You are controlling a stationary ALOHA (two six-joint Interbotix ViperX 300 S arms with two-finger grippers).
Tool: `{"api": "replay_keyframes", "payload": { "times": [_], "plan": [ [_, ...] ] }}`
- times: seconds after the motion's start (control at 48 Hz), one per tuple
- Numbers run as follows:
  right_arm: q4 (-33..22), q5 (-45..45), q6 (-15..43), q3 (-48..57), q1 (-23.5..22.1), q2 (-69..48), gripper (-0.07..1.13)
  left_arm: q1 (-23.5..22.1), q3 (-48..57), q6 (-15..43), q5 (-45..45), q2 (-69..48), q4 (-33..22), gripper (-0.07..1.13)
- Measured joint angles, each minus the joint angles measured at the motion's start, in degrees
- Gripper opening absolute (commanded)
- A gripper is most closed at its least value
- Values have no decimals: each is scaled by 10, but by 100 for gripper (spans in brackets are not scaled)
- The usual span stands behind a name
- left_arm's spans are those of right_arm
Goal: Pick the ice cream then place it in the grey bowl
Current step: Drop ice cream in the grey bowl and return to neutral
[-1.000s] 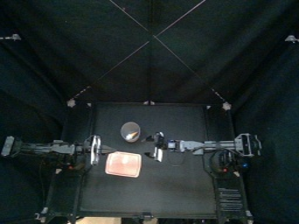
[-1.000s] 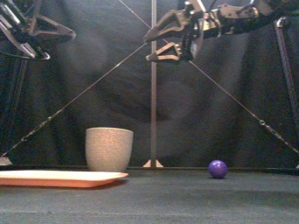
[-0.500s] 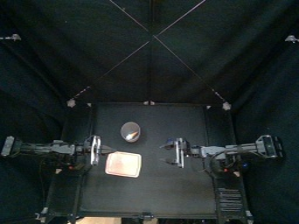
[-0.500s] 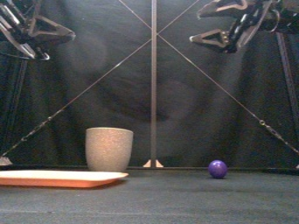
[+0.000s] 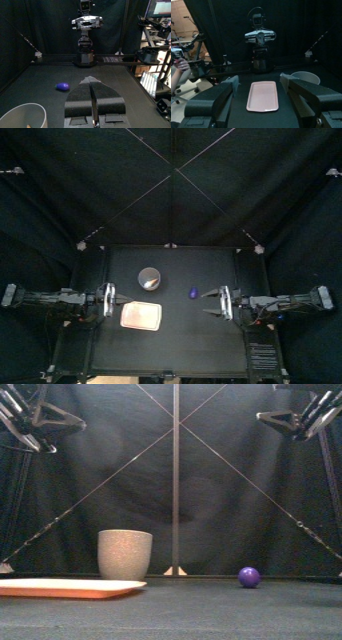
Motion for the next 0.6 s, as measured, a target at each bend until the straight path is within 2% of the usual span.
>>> {"api": "replay_keyframes", "payload": {
  "times": [0.604],
  "plan": [
    [19, 1, 0, 34, 4, 3, 99, 0, 0, 1, 0, 0, -1, -2]
  ]
}}
